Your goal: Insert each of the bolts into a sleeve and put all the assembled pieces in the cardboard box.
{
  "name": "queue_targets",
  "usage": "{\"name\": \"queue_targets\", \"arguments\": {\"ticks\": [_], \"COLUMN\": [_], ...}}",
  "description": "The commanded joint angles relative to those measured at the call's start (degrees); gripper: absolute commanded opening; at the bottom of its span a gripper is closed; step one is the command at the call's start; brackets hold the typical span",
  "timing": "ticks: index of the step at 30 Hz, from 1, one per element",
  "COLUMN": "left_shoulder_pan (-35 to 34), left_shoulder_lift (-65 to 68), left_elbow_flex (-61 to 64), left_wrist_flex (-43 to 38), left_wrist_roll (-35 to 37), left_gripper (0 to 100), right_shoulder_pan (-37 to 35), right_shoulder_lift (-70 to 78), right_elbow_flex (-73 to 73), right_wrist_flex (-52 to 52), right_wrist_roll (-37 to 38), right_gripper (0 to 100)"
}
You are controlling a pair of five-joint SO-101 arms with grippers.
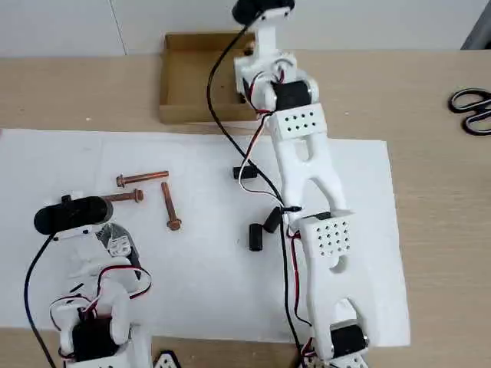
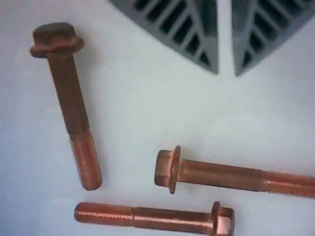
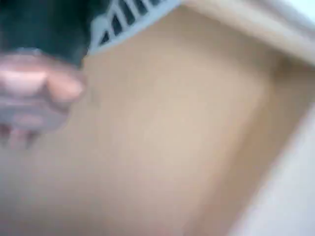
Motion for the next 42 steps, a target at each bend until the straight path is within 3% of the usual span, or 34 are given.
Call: {"name": "queue_targets", "arguments": {"ticks": [1,10,17,24,34,39,42], "left_shoulder_pan": [0.1,0.1,-0.2,-0.2,-0.2,-0.2,-0.2], "left_shoulder_lift": [-0.4,-0.4,-0.4,-0.4,-0.4,-0.4,-0.4], "left_elbow_flex": [-0.4,-0.4,-0.5,-0.5,-0.5,-0.6,-0.6], "left_wrist_flex": [0.3,0.3,0.4,0.4,0.4,0.4,0.4], "left_wrist_roll": [0.1,0.0,-1.9,-1.8,-1.8,-1.8,-1.8], "left_gripper": [1,1,1,1,1,1,1], "right_shoulder_pan": [-0.9,-1.4,-1.2,-1.1,-0.8,-0.3,0.3], "right_shoulder_lift": [-2.2,-2.2,-2.2,-2.2,-2.3,-3.2,-5.8], "right_elbow_flex": [-3.9,9.8,12.7,12.7,12.5,11.6,6.4], "right_wrist_flex": [-1.9,-20.4,-22.1,-17.1,-13.1,-4.9,6.0], "right_wrist_roll": [1.0,3.5,4.0,3.9,3.9,1.6,-0.4], "right_gripper": [0.5,0.6,2.7,22.1,22.7,22.7,22.7]}}
